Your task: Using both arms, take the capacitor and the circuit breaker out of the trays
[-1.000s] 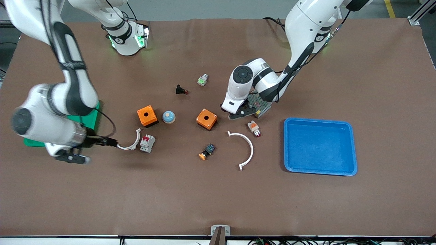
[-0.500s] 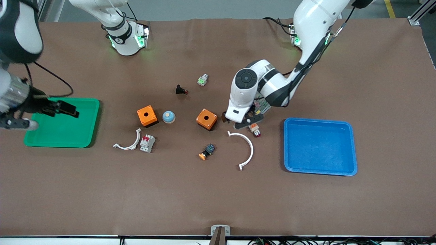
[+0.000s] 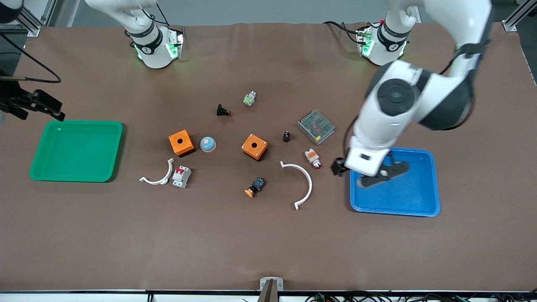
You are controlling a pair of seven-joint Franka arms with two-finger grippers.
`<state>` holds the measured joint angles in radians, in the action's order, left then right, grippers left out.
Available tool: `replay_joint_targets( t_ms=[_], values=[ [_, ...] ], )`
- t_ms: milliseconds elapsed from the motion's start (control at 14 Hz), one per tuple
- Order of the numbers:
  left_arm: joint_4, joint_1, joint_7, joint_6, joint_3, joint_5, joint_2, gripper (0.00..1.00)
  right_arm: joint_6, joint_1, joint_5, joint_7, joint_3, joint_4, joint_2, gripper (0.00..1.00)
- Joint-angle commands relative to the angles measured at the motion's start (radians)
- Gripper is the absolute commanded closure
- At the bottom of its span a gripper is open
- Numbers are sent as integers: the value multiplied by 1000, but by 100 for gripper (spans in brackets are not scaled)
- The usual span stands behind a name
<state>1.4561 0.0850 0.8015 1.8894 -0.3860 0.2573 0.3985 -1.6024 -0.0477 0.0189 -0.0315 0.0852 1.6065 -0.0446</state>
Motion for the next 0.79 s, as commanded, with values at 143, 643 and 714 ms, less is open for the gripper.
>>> replay_joint_targets(
  t_ms=[143,643,714],
  values=[
    [21,-126,-278,-99,-14,-19,-151,0,15,-4,4,-68,-7,-24,23,0],
    [109,-13,-578,-282,294,-246,-365,0,-13,-1,4,-68,-5,24,-9,0],
    [124,19,-590,-298,327,-247,-388,0,-13,-1,4,-68,-5,24,-8,0]
  ],
)
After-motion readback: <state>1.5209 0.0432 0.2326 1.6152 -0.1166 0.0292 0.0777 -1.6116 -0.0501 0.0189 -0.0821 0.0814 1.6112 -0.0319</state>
